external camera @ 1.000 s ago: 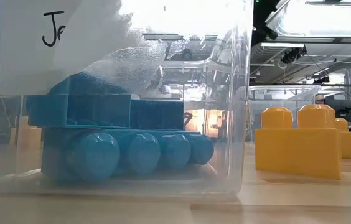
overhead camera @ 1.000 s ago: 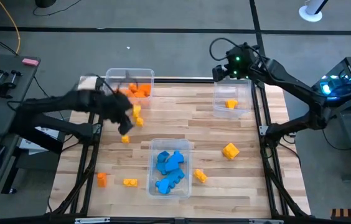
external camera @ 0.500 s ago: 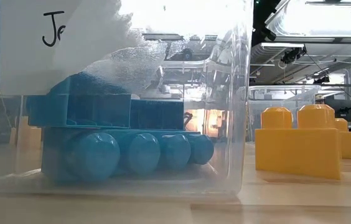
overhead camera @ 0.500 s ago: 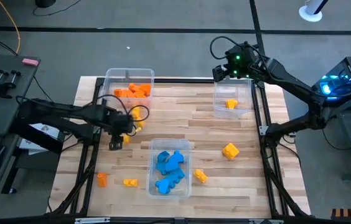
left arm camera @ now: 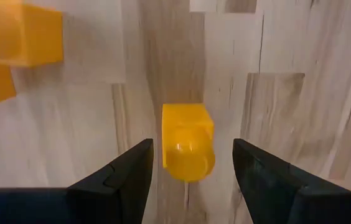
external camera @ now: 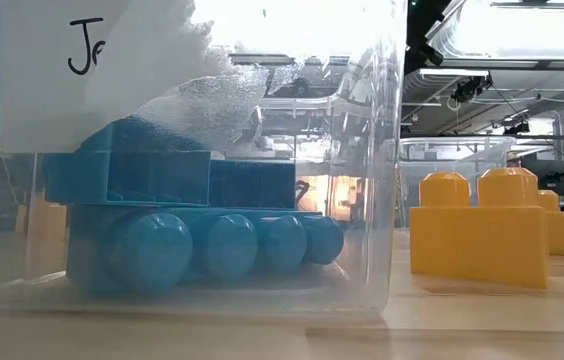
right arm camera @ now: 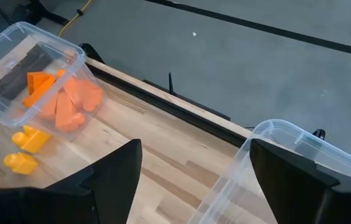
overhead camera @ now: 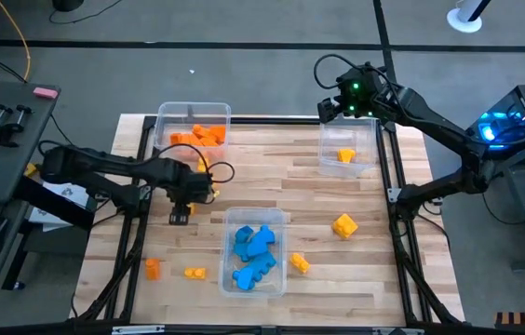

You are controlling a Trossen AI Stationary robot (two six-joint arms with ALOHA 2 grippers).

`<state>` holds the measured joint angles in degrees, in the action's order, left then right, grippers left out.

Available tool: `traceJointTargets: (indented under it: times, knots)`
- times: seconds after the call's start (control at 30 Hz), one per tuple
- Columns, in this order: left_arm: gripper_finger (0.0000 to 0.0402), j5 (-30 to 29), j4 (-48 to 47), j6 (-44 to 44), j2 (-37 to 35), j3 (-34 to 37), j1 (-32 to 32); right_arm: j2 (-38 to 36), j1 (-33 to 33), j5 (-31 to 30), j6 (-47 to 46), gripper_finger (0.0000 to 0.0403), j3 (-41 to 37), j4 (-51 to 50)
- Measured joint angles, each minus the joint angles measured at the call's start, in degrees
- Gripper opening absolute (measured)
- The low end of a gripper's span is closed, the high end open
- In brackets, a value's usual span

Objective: Sort blocks
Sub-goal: Put the yellow game piece into the top right transparent bin

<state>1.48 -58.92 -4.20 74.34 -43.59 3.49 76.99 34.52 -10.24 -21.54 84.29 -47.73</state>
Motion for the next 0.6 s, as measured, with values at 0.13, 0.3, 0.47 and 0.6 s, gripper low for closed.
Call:
traceJointTargets:
  times: [0.13,0.3,0.47,0.6]
  knots:
    - [0.0207,0.0,0.7,-0.4,1.2,0.8,0.0,0.0,0.0,0.1,0.0,0.0296,0.0,0.0]
    - [0.0207,0.0,1.0,-0.5,3.2,0.8,0.0,0.0,0.0,0.1,0.0,0.0296,0.0,0.0]
    - [0.0207,0.0,1.1,-0.4,6.2,0.8,0.0,0.0,0.0,0.2,0.1,0.0296,0.0,0.0]
    - [0.0207,0.0,3.6,-0.4,8.8,0.8,0.0,0.0,0.0,0.2,0.0,0.0296,0.0,0.0]
